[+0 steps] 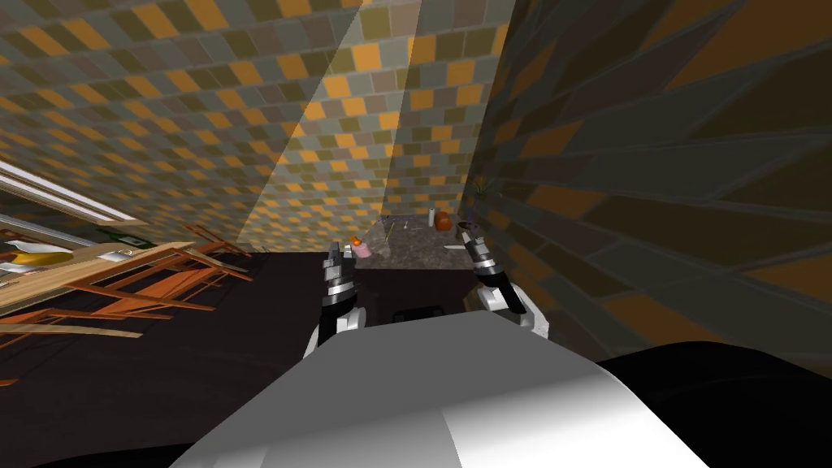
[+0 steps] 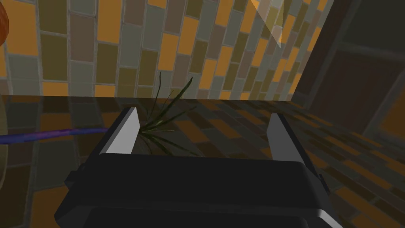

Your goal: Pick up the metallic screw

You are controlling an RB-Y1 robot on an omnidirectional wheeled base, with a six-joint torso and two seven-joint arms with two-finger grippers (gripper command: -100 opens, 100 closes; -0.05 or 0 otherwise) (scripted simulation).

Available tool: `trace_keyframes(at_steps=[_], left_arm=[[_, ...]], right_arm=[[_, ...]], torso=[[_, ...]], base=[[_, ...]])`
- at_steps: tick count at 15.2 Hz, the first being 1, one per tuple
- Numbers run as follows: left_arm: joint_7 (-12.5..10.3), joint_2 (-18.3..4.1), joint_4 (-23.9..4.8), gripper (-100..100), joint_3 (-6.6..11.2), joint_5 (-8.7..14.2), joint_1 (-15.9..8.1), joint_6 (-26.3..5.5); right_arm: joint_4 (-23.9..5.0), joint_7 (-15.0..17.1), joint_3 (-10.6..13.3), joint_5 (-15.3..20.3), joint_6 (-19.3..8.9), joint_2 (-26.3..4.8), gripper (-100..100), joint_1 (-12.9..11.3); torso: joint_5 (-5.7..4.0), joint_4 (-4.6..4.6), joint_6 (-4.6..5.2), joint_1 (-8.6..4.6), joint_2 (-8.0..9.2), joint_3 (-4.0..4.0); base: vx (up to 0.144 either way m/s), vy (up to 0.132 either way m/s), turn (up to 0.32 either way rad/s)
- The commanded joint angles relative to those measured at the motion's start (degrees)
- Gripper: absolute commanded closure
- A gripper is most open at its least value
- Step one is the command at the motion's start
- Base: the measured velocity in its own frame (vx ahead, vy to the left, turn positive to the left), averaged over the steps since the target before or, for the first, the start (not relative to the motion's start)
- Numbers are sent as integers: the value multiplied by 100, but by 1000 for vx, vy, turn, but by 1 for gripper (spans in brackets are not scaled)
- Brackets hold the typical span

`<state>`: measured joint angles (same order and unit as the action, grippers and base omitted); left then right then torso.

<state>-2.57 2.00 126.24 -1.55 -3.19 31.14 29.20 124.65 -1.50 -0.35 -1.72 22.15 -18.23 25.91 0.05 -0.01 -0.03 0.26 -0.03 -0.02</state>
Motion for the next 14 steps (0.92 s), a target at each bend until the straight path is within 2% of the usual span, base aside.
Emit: trace_keyframes(at_steps=[1,2,3,4,5,7,8,9,13,14], left_arm=[[0,0,0,0,0,0,0,0],[0,0,0,0,0,0,0,0],[0,0,0,0,0,0,0,0],[0,0,0,0,0,0,0,0],[0,0,0,0,0,0,0,0],[0,0,0,0,0,0,0,0],[0,0,0,0,0,0,0,0],[0,0,0,0,0,0,0,0],[0,0,0,0,0,0,0,0],[0,0,0,0,0,0,0,0]], right_arm=[[-81,-24,-3,43,-47,-286,-100,53],[-81,-24,-3,43,-47,-310,-100,53],[-280,-66,15,115,-72,-496,-100,57],[-280,-66,15,115,-72,-588,-100,57],[-491,-112,35,191,-99,-734,-100,62],[-491,-112,35,191,-99,-869,-100,62],[-714,-159,57,271,-128,-1082,-100,67],[-714,-159,57,271,-128,-1152,-100,67],[-1186,-261,108,442,-187,-1702,-100,81],[-1186,-261,108,442,-187,-1724,-100,81]], torso=[[0,0,0,0,0,0],[1,0,1,0,0,0],[0,0,3,-4,1,1],[0,0,1,-3,1,1],[0,0,1,-1,1,1],[2,0,1,6,1,0],[2,1,3,2,2,1],[1,0,0,1,1,1],[2,0,-1,9,-1,-1],[3,0,1,12,-1,0]], base=[[6,67,106],[5,49,35],[4,62,96],[5,67,116],[10,80,159],[4,76,75],[8,63,109],[10,67,127],[13,89,154],[23,78,21]])
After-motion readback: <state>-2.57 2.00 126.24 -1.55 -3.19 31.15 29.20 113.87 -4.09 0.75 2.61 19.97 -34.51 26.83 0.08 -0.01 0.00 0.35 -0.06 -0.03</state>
